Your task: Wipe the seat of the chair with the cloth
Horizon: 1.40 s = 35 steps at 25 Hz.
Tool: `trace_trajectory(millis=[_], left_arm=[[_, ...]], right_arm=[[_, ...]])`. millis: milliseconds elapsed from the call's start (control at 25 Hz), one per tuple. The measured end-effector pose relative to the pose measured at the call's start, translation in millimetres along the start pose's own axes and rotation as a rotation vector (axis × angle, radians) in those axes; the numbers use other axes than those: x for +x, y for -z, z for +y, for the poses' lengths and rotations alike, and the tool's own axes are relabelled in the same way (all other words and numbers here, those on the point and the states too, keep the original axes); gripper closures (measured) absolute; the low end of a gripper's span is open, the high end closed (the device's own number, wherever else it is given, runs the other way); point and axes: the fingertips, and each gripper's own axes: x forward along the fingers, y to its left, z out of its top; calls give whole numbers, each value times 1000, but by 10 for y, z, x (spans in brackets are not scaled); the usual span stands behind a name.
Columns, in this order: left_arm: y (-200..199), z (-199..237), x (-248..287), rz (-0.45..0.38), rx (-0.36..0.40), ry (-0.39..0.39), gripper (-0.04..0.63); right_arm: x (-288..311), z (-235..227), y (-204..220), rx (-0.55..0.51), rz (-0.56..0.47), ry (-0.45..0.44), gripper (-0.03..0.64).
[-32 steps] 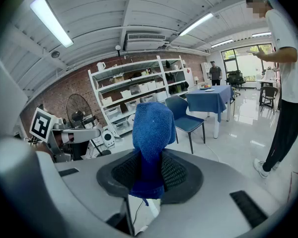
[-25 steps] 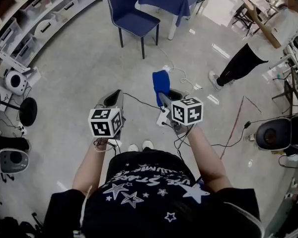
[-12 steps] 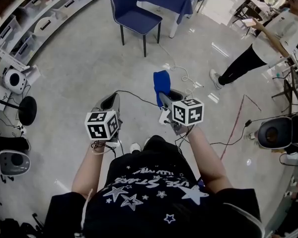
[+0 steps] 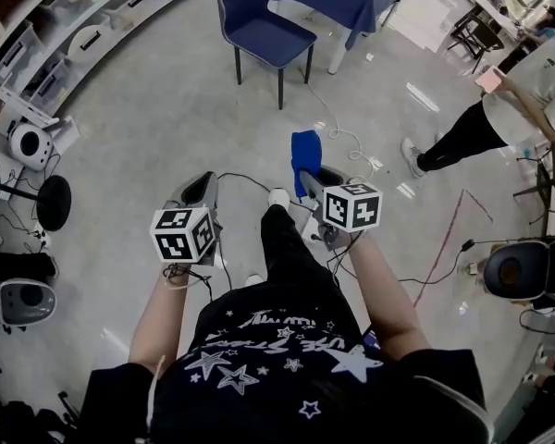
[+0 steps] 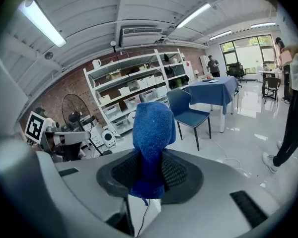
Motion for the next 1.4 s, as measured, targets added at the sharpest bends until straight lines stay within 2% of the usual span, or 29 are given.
trace_trajectory(millis=[200, 400, 720, 840, 1080, 1280, 1400], left_arm=[[-253, 241, 571, -4, 38, -24, 575], [-691, 498, 1342, 14, 25, -58, 575], [-1339, 569, 2548, 32, 27, -63, 575], [-1572, 654, 2888, 20, 6, -76, 575], [-1952, 915, 3330, 4, -9, -95, 575], [-2153, 1216, 3607, 10, -3, -81, 575], [-2251, 1507, 3968, 23, -12, -56, 575]], right_arm=[[645, -395, -247, 12, 33, -39, 506], [1222, -916, -787, 11, 49, -56, 506], [1956, -1804, -1632, 21, 65, -76, 506], [2205, -2053, -1893, 21, 68, -82, 506], [2604, -2303, -2295, 38, 56, -93, 506], [2919, -2367, -2448, 50, 74, -75, 506], [3209, -2468, -2556, 60, 81, -43, 505]])
